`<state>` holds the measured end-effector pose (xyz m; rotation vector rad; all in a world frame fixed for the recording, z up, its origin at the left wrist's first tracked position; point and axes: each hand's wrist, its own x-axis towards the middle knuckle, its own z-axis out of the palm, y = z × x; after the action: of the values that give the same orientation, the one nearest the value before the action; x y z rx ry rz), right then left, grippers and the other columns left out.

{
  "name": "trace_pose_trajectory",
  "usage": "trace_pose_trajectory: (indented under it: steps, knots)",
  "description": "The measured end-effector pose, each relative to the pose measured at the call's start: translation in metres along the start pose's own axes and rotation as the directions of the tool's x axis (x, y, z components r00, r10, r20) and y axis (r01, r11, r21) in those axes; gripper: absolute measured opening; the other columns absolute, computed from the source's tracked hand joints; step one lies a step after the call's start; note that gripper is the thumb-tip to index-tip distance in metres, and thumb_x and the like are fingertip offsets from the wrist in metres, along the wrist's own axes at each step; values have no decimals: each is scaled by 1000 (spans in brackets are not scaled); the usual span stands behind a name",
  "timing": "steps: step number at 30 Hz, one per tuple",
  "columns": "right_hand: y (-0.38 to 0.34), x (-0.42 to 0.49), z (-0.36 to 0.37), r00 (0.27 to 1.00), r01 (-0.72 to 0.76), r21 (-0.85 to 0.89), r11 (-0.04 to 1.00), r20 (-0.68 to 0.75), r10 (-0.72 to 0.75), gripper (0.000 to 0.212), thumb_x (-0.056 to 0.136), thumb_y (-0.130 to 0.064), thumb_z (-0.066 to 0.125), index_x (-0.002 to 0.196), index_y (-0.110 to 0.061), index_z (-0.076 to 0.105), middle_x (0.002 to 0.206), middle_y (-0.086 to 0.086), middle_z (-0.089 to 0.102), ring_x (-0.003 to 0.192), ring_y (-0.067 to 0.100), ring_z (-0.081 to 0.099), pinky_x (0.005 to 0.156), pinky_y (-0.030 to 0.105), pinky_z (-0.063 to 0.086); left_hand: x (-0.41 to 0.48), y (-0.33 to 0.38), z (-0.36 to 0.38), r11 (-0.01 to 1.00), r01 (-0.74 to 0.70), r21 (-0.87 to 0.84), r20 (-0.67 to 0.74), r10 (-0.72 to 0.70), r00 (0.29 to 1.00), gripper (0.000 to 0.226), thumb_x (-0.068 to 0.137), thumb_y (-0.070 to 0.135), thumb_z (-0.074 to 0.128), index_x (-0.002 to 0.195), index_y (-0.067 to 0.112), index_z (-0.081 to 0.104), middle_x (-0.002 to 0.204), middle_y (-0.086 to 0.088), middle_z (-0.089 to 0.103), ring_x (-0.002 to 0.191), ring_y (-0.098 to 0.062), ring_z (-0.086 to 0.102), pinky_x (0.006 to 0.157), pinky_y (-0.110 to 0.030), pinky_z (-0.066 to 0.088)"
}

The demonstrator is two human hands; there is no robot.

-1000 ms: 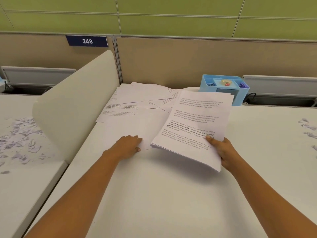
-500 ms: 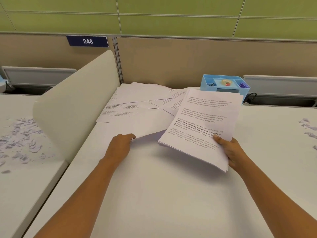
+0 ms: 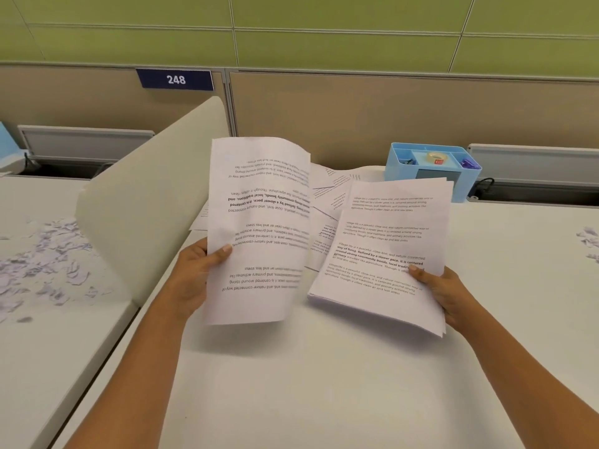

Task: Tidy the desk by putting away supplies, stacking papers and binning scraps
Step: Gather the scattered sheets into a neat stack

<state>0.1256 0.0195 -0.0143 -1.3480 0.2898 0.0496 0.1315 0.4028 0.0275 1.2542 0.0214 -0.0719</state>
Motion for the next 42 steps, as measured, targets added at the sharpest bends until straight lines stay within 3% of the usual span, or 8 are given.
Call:
trace_pose_trajectory:
  steps: [4, 10, 15, 17, 22, 30, 37, 42]
  knots:
    - [-1, -1, 5, 997, -17, -4, 1000, 76, 17, 42, 76, -18, 73, 114, -7, 60, 93, 3, 73, 72, 17, 72, 57, 28, 58, -1, -8, -1, 999, 27, -22, -35, -28, 999, 34, 50, 25, 80, 81, 14, 76, 84, -6, 74, 72, -19, 71, 57, -28, 57]
    - [-6, -3, 10, 992, -15, -51, 999, 124, 21, 52, 67, -25, 78, 112, -7, 61, 92, 5, 73, 74, 18, 72, 58, 29, 58, -3, -12, 0, 999, 50, 8, -90, -49, 995, 19, 88, 0, 50, 94, 10, 66, 77, -2, 74, 67, -15, 71, 56, -27, 58]
    - [-7, 1, 10, 985, -20, -133, 991, 169, 42, 101, 21, -48, 92, 109, -9, 63, 101, 9, 72, 83, 24, 71, 62, 32, 58, 6, 6, -12, 962, 101, 255, 46, -116, 992, 22, 76, 14, 67, 97, 8, 67, 88, -7, 74, 79, -26, 68, 64, -28, 59]
    - [-11, 0, 11, 980, -24, -157, 987, 193, 55, 99, 25, -49, 92, 111, -9, 62, 104, 11, 71, 85, 25, 71, 64, 33, 58, 13, 33, -19, 908, 122, 401, 147, -196, 970, 60, 51, 35, 87, 95, 1, 67, 87, -10, 73, 75, -25, 68, 65, -27, 58]
    - [-19, -10, 24, 952, -78, -228, 970, 272, 141, 22, 87, -18, 59, 108, -9, 60, 91, 7, 74, 73, 21, 72, 56, 28, 56, 28, 107, -5, 567, 48, 822, 275, -469, 839, 68, 47, 49, 86, 94, 2, 71, 90, -13, 73, 76, -19, 69, 65, -21, 55]
    - [-13, -18, 52, 918, -107, -380, 919, 316, 238, 19, 94, -25, 50, 105, -17, 63, 92, 6, 73, 74, 19, 71, 60, 29, 57, 62, 113, 75, 33, -131, 991, 125, -595, 794, 4, 88, 19, 61, 85, 16, 62, 89, -1, 65, 81, -16, 60, 82, -26, 47]
    - [-1, -16, 61, 909, -179, -279, 943, 320, 267, 13, 91, -19, 55, 100, -16, 64, 81, 2, 73, 69, 17, 69, 62, 30, 56, 72, 65, 122, -506, -426, 750, 164, -481, 861, 27, 90, 21, 55, 117, 20, 58, 111, -1, 58, 108, -27, 52, 98, -40, 40]
    - [8, -12, 63, 912, -248, -121, 961, 306, 274, 40, 91, -49, 45, 113, -20, 61, 95, 6, 71, 79, 22, 69, 66, 33, 56, 64, 51, 140, -745, -527, 409, 345, -409, 845, 31, 91, 3, 41, 109, 19, 61, 96, -1, 57, 89, -22, 54, 103, -38, 27]
